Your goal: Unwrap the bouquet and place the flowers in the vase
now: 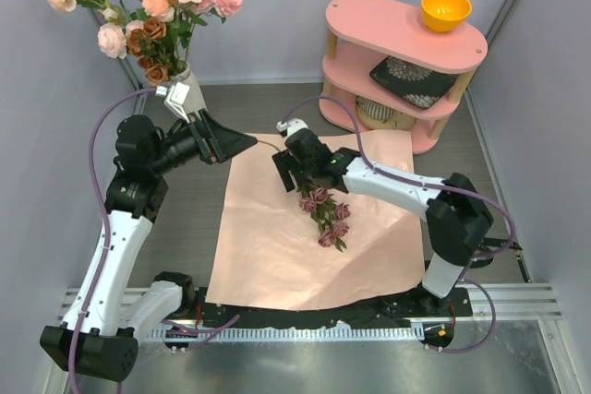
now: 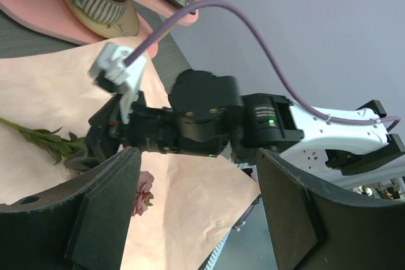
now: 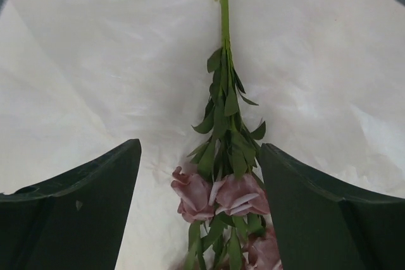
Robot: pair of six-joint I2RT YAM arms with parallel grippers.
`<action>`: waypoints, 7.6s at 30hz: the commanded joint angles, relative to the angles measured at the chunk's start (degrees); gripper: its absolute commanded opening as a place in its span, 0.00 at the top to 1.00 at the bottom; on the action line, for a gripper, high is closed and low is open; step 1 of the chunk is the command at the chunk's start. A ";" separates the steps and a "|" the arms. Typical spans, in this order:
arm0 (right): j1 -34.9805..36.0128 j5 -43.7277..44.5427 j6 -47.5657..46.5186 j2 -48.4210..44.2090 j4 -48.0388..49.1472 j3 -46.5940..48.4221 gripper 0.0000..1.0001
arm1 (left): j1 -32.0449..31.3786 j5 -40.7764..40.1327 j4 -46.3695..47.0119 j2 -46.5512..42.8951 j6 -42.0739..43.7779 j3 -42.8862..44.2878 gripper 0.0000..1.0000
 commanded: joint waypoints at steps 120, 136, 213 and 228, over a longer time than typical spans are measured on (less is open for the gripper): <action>22.86 9.56 -11.02 -39.82 42.56 -30.48 0.09 | -27.86 -54.09 4.48 -6.24 14.61 -5.26 1.00; 21.28 -1.19 5.08 -25.91 29.35 -16.97 0.25 | -27.86 -52.85 43.20 -11.52 -5.35 -25.13 1.00; 6.78 0.65 1.84 -40.15 18.89 -25.06 0.09 | -4.05 -75.27 12.52 19.76 39.12 32.61 1.00; 5.19 0.04 0.08 -41.03 16.60 -24.27 0.09 | 3.60 -70.09 40.04 21.87 29.28 21.18 1.00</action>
